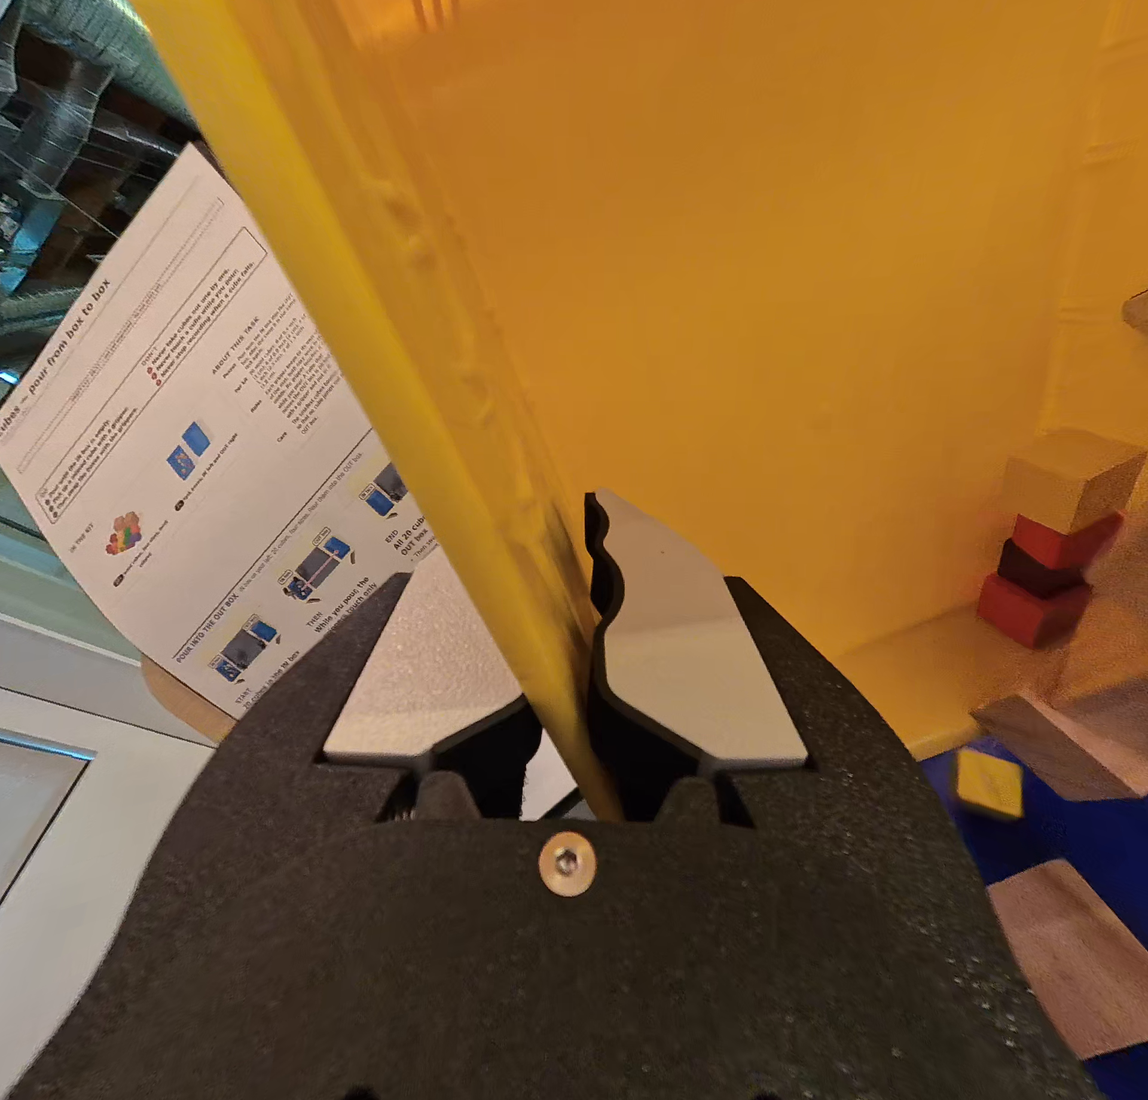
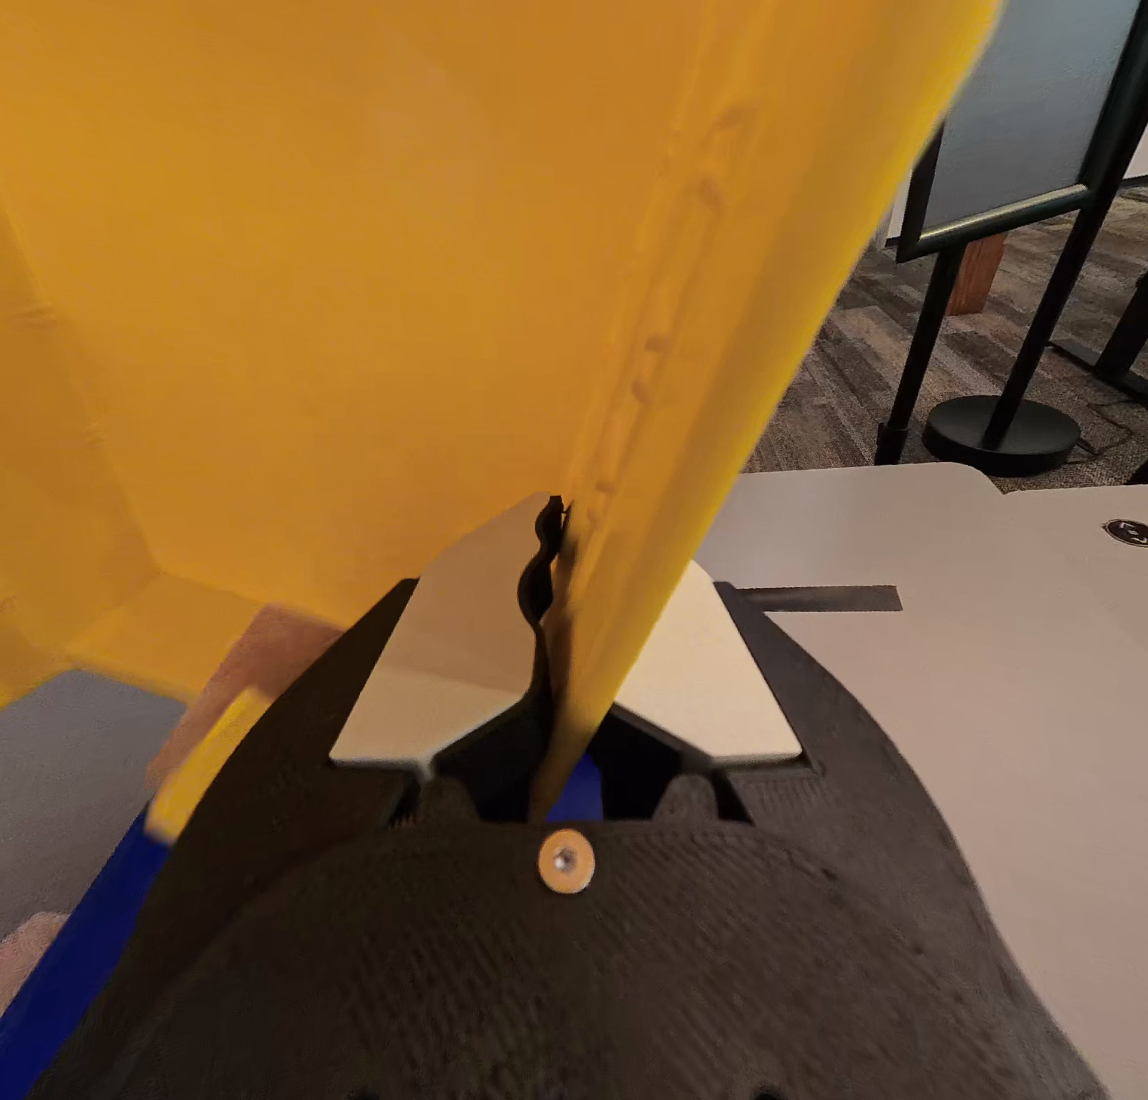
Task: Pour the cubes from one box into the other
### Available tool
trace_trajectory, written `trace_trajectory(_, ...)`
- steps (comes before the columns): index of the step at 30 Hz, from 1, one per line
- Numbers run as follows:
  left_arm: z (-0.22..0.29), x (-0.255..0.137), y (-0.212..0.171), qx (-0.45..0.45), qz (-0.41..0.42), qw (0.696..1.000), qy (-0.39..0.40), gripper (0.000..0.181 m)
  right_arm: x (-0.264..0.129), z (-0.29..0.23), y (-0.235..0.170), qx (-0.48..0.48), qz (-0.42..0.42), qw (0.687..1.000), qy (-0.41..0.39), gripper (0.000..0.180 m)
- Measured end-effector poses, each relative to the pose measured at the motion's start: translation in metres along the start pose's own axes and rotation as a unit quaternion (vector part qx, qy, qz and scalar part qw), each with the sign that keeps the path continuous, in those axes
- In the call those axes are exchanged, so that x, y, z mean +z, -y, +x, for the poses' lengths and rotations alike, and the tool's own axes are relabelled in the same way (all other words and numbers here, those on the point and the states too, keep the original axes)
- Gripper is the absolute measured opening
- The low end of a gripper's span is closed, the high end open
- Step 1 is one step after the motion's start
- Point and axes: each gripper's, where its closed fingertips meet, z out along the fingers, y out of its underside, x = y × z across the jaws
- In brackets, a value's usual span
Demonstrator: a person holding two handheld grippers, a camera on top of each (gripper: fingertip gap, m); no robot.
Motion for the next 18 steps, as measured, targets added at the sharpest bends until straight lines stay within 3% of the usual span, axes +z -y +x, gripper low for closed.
trace_trajectory(10, -0.004, 0.005, -0.016, -0.01, -0.012, 1.0, -0.002, 0.009, 0.009, -0.009, -0.009, -0.022, -0.017, 1.0, 0.009, 0.003)
trace_trajectory(18, -0.011, -0.003, -0.005, 0.0, 0.034, 0.999, 0.019, 0.009, 0.002, -0.012, 0.004, -0.042, 0.032, 0.999, 0.008, 0.006)
